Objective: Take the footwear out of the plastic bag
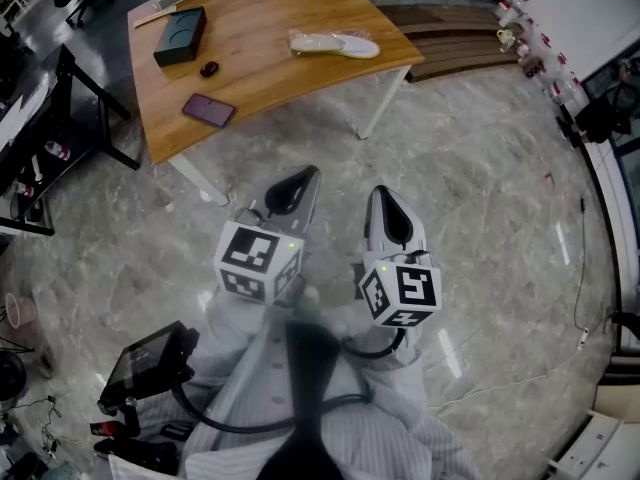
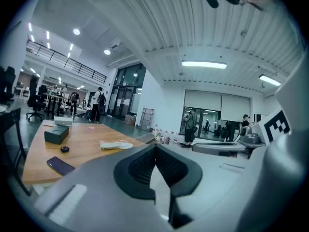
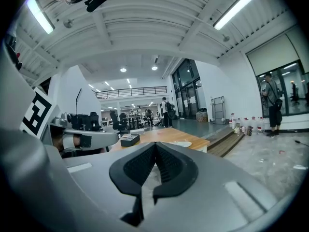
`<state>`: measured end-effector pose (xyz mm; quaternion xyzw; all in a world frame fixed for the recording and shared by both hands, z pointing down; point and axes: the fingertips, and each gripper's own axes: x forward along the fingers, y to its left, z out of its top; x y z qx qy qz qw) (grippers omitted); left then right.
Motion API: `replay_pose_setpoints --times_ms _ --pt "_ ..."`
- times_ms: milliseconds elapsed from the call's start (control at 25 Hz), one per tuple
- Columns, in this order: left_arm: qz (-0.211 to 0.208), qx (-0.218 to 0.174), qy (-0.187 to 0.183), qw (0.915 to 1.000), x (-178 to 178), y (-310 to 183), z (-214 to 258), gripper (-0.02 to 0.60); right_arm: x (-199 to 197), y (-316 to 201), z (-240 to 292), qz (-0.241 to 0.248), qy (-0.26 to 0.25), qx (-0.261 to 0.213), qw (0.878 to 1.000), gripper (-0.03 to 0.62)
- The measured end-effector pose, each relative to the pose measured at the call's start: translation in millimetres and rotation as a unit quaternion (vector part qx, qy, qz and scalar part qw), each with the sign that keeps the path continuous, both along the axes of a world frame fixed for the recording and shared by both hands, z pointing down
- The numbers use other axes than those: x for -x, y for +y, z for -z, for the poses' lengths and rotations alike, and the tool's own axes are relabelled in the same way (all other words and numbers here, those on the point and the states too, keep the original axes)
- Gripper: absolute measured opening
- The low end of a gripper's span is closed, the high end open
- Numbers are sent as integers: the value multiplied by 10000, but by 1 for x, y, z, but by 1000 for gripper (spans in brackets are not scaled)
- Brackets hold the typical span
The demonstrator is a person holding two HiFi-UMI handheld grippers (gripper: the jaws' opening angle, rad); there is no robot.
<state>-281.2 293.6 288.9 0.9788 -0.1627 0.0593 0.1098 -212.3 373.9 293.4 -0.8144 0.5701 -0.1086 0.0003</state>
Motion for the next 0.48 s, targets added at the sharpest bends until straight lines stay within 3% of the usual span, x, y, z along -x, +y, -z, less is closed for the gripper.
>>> replay_pose_setpoints --times_ms 320,480 --pt "66 513 -143 9986 -27 -14 -27 2 -38 3 -23 100 -447 86 9989 12" --pt "49 759 -283 9967 -62 -49 -48 2 -74 -32 -39 214 -607 161 9978 12"
